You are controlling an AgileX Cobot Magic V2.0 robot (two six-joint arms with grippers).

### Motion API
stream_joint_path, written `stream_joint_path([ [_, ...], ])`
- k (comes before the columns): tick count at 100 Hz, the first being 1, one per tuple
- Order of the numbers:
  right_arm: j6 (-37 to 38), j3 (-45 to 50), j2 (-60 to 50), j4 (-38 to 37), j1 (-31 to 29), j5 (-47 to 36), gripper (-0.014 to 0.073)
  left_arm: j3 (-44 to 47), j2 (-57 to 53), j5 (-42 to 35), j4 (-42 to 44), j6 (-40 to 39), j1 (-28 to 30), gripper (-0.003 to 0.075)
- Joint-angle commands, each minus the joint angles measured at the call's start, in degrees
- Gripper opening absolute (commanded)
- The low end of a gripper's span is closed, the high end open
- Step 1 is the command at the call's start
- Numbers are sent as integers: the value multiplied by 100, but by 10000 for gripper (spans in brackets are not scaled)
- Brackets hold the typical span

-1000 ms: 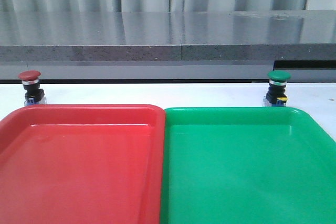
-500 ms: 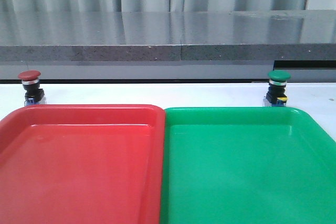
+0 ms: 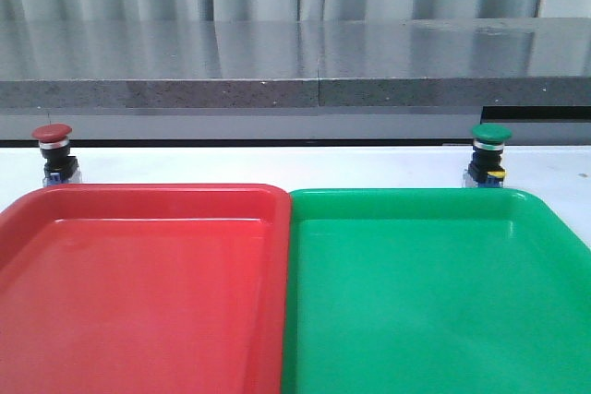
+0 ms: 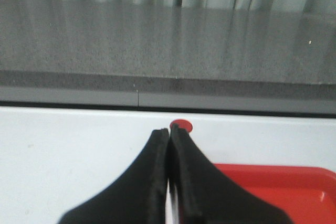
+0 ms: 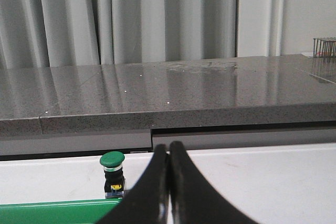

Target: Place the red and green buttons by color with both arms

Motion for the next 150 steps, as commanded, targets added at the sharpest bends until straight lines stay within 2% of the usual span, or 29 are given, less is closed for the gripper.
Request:
stream_joint_path([
  [1, 18, -105, -100, -37, -28, -472, -64, -645, 683, 145, -22, 4, 2, -7],
  [5, 18, -105, -100, -37, -28, -472, -64, -807, 987, 292, -22, 4, 2, 16],
  [12, 18, -105, -100, -37, -28, -472, -64, -1090, 1457, 388, -22, 4, 2, 104],
  [17, 18, -105, -100, -37, -28, -472, -64, -1287, 1760, 399, -22, 4, 2, 200],
  [32, 18, -105, -100, -37, -28, -472, -64, -1789, 2612, 520, -22, 4, 2, 593],
  [40, 18, -105, -100, -37, -28, -472, -64, -2107, 3077, 688, -22, 4, 2, 673],
  [81, 18, -105, -100, -37, -28, -472, -64, -4201, 5226, 2310, -503, 4, -146, 670],
  [105, 18, -105, -100, -37, -28, -472, -64, -5082, 6308, 2661, -518, 4, -453, 670],
  [125, 18, -105, -100, -37, -28, -472, -64, -5730, 7076, 2934, -518, 4, -467, 669],
  [150, 18, -105, -100, -37, -28, -472, -64, -6260, 7795, 3115, -137, -444, -453, 669],
])
